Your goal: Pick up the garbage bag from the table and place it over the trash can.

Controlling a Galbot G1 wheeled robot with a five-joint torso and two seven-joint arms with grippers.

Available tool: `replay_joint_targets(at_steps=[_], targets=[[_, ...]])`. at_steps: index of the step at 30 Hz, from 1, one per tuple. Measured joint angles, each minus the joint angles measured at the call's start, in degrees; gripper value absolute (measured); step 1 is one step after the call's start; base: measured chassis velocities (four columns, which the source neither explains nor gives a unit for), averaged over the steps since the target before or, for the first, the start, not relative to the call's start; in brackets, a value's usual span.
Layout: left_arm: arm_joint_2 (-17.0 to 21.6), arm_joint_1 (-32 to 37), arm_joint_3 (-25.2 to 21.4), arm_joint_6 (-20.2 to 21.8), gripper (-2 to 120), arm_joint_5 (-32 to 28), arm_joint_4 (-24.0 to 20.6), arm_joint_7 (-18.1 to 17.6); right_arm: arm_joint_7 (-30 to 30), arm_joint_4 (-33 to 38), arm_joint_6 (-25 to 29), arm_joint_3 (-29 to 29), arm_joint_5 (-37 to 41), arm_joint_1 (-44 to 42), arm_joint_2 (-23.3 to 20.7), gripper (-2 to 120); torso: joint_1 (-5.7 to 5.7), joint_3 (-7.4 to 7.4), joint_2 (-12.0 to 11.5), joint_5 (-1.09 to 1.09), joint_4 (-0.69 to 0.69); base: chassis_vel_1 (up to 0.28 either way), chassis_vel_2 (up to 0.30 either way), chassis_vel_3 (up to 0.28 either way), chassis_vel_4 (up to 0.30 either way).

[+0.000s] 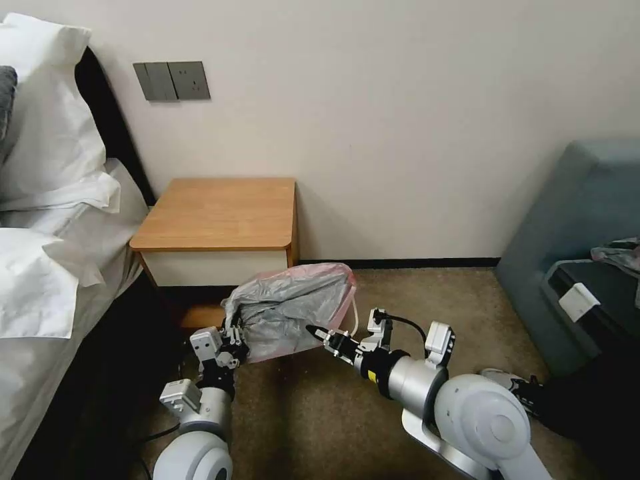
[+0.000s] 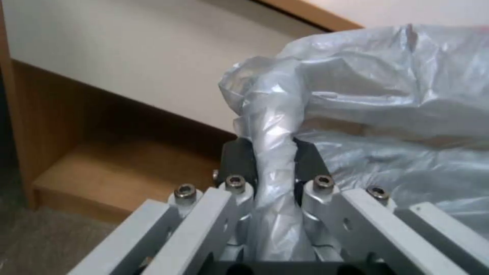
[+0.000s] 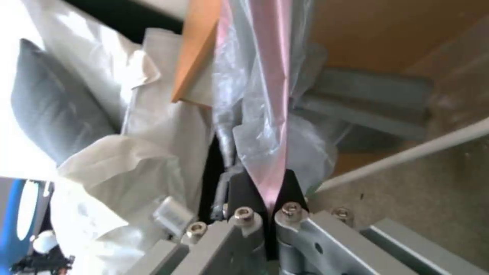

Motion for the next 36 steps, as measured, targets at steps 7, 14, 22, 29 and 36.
replay_joint_targets(at_steps=[7,14,22,29,36], targets=[[0.1,-1.0,-0.1,1.3,6,-2.6,0.4,-0.8,-0.4,1.3,-1.0,-0.6,0.0,-1.7,-0.6,0,0.00,0.00,0.0,0.00,0.00,0.000,0.000,0.000,0.000],[0.2,-2.2,-0.6,2.6,6,-6.0,0.3,-1.4,0.0,0.1,-2.3,-0.3,0.4,-3.5,-1.0,0,0.00,0.00,0.0,0.00,0.00,0.000,0.000,0.000,0.000],[0.7,-2.9,-1.2,3.1,6,-7.8,0.1,-1.5,1.4,-4.2,-3.1,1.6,0.8,-4.0,-0.4,0,0.00,0.00,0.0,0.00,0.00,0.000,0.000,0.000,0.000],[1.0,-3.3,-1.3,3.3,6,-8.9,0.0,-1.4,1.1,-8.2,-3.4,2.9,-0.8,-2.9,0.7,0,0.00,0.00,0.0,0.00,0.00,0.000,0.000,0.000,0.000],[1.0,-3.4,-1.3,3.4,6,-9.8,-0.1,-1.2,-4.2,-12.2,-4.0,3.8,-9.8,-1.9,1.1,0,0.00,0.00,0.0,0.01,0.00,0.000,0.000,0.000,0.000]])
